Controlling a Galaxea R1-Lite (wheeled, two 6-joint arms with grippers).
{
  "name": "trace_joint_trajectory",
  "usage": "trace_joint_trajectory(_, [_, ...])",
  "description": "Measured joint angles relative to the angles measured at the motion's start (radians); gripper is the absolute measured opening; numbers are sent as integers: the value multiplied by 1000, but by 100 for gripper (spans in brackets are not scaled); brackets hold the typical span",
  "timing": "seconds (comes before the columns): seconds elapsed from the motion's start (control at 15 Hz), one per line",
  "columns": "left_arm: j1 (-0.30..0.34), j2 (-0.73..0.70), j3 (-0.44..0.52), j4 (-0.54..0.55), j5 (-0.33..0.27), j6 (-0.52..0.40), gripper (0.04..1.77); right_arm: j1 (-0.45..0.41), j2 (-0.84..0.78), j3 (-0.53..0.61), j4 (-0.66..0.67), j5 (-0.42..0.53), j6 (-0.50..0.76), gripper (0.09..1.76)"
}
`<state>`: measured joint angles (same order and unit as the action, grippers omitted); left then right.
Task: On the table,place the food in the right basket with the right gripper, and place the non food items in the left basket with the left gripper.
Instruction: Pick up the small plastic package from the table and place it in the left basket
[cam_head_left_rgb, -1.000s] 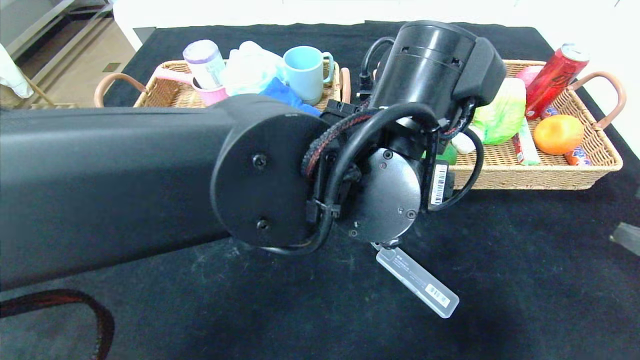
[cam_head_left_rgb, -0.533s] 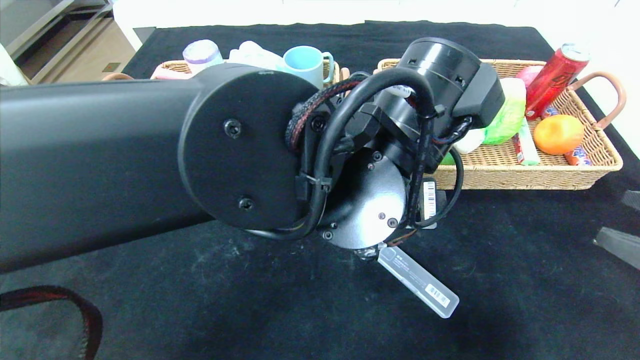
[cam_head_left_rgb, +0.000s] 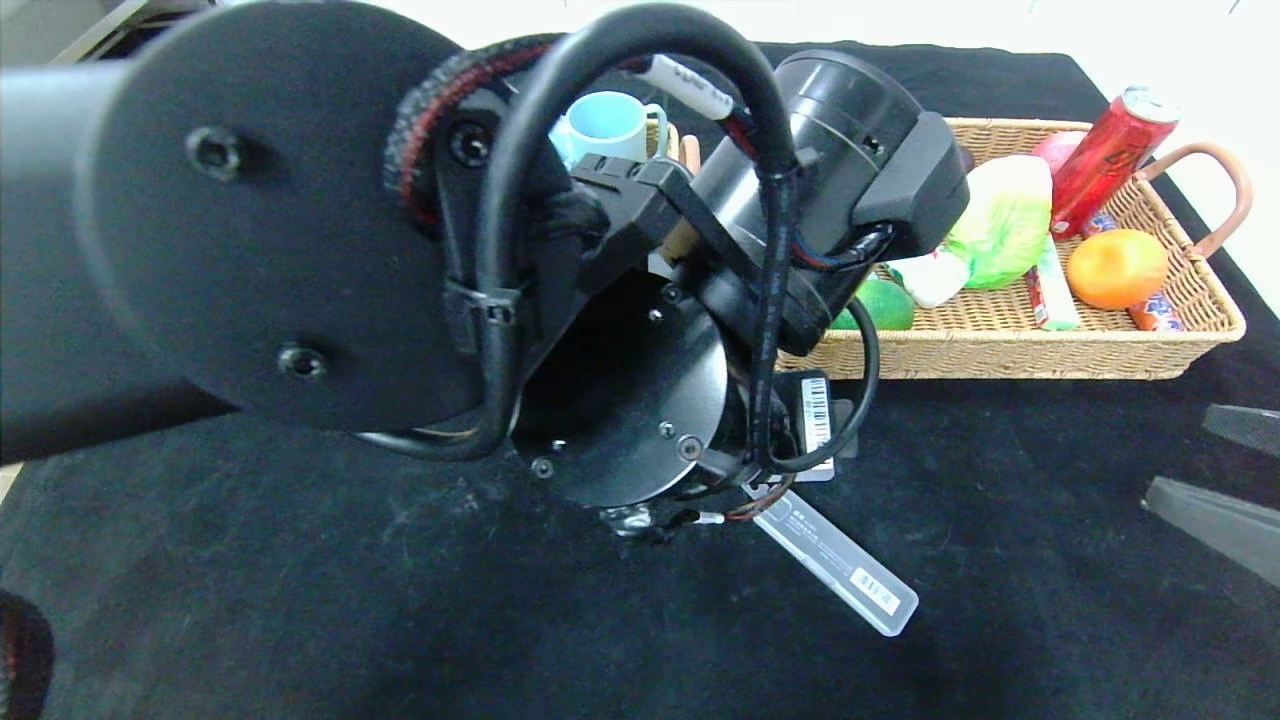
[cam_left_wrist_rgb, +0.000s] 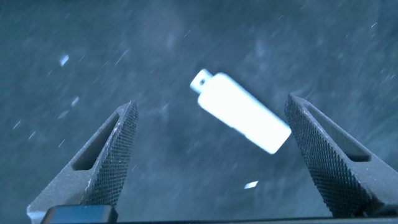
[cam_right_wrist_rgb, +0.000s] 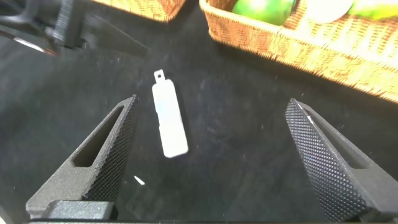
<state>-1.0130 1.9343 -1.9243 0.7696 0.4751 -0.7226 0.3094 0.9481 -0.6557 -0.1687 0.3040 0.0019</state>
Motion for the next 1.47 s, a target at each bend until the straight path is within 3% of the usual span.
trace_joint_trajectory(0.33, [37, -161, 225, -44, -76, 13, 171, 25, 33, 20, 0, 0, -4, 171])
trace_joint_trajectory(0.53, [79, -290, 433, -226, -99, 108, 172, 36, 48, 24, 0, 3, -5, 171])
trace_joint_trajectory(0.73, [132, -426, 668, -456, -133, 265, 172, 35, 62, 19, 25, -11, -4, 171])
trace_joint_trajectory(0.87, [205, -520, 808, -557, -213, 389, 172, 37, 75, -20, 143, -34, -27, 171])
trace_joint_trajectory(1.07, [359, -646, 962, -671, -424, 523, 172, 56, 98, -146, 389, -48, -83, 171])
trace_joint_trajectory(1.27, [484, -730, 1043, -696, -574, 662, 172, 126, 153, -222, 453, -167, -97, 171])
trace_joint_trajectory(1.47, [540, -780, 1073, -696, -624, 702, 172, 206, 226, -245, 459, -276, -98, 171])
